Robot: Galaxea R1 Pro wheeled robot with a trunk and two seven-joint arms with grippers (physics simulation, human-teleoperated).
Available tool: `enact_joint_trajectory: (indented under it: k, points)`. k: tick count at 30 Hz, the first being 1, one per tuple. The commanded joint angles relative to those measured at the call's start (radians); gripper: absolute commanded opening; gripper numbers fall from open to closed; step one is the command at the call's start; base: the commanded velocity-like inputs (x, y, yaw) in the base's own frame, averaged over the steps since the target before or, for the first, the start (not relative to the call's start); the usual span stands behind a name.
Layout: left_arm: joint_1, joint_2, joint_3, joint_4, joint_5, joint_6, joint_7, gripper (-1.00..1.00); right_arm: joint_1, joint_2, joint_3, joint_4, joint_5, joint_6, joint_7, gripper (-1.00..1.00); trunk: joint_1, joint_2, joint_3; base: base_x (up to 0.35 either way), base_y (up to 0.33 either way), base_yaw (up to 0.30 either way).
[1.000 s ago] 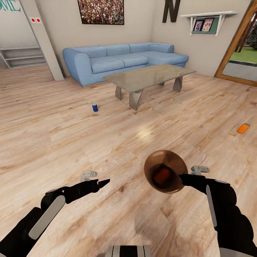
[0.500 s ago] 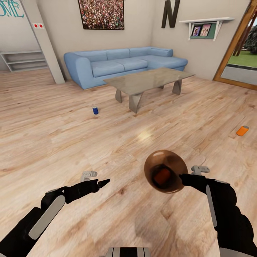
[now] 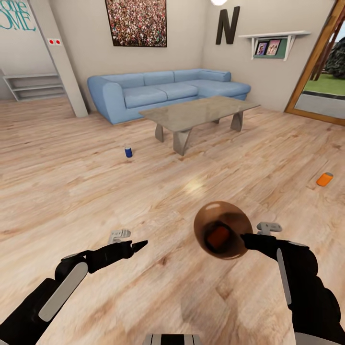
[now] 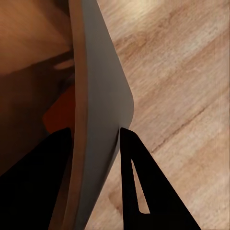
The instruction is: Put the three can of soda from the living room inside the tash can in the kitchen.
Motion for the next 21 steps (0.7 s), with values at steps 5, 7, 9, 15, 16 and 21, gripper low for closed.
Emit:
enact_joint_trajectory:
  k: [5,7,9,15,16,21]
  points:
    - [0.0,-0.001,0.0,0.0,0.0,0.0,0.0,1.0,0.0,0.0,0.0,0.0,-0.02,0.002,0.002,-1.0,0.0,0.0,0.008,0.097,0.0,0.0]
    - [0.0,-0.001,0.0,0.0,0.0,0.0,0.0,1.0,0.0,0.0,0.0,0.0,-0.02,0.002,0.002,-1.0,0.0,0.0,0.01,0.033,0.0,0.0]
    - [0.0,-0.001,0.0,0.0,0.001,0.0,0.0,1.0,0.0,0.0,0.0,0.0,-0.02,0.002,0.002,-1.0,0.0,0.0,0.011,0.015,0.0,0.0]
    - [0.0,-0.001,0.0,0.0,0.001,0.0,0.0,1.0,0.0,0.0,-0.001,0.0,-0.02,0.002,0.002,-1.0,0.0,0.0,0.012,0.004,0.0,0.0]
    - [0.0,-0.001,0.0,0.0,0.001,0.0,0.0,1.0,0.0,0.0,-0.001,0.0,-0.02,0.002,0.002,-1.0,0.0,0.0,0.012,0.001,0.0,0.0]
    - [0.0,0.0,0.0,0.0,0.001,0.0,0.0,1.0,0.0,0.0,-0.001,0.0,-0.02,0.002,0.002,-1.0,0.0,0.0,0.018,0.0,0.0,0.0]
